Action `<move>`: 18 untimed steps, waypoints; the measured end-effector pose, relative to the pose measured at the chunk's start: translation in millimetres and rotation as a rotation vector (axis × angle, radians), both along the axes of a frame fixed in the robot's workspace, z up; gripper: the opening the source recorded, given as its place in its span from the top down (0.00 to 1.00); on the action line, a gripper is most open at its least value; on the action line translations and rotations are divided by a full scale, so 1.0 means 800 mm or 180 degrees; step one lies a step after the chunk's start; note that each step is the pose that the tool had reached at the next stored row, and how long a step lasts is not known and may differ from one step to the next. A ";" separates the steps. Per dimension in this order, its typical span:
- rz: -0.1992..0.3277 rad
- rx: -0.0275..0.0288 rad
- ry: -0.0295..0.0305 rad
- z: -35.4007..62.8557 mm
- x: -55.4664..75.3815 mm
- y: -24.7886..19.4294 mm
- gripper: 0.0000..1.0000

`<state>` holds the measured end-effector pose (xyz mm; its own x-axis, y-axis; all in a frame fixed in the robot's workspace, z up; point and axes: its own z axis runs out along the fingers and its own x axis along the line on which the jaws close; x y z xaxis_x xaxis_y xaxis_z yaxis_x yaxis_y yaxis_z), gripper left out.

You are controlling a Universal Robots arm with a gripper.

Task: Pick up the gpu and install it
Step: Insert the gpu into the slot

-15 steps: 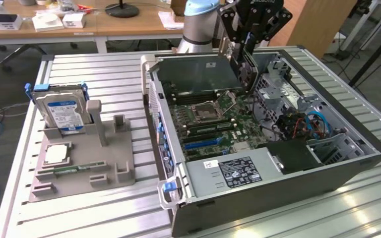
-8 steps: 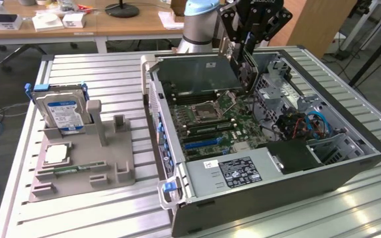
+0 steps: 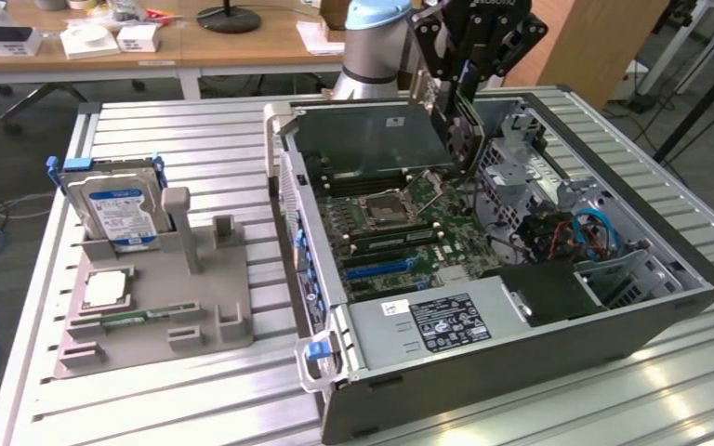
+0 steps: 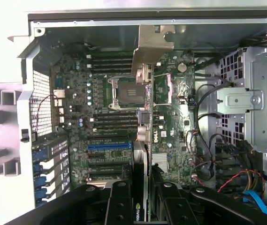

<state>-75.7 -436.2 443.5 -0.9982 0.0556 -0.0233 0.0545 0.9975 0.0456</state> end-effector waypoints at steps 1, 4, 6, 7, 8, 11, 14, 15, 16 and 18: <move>0.0024 0.0000 0.0000 0.000 0.000 0.0000 0.74; 0.0106 0.0000 0.0000 0.000 0.000 0.0000 0.74; 0.0191 0.0000 0.0000 0.000 0.000 0.0000 0.74; 0.0242 0.0000 0.0000 0.000 0.000 0.0000 0.74; 0.0301 0.0000 0.0000 0.000 0.000 0.0000 0.74; 0.0467 0.0000 0.0000 0.000 0.000 0.0000 0.74; 0.0631 0.0000 0.0000 0.000 0.000 0.0000 0.74; 0.0684 0.0000 0.0000 0.000 0.000 0.0000 0.74; 0.0742 0.0000 0.0000 0.000 0.000 0.0000 0.74; 0.0851 0.0000 0.0000 0.000 0.000 0.0000 0.74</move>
<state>-75.7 -436.2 443.2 -0.9774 -0.2099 -0.0232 -0.2108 0.9765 0.0456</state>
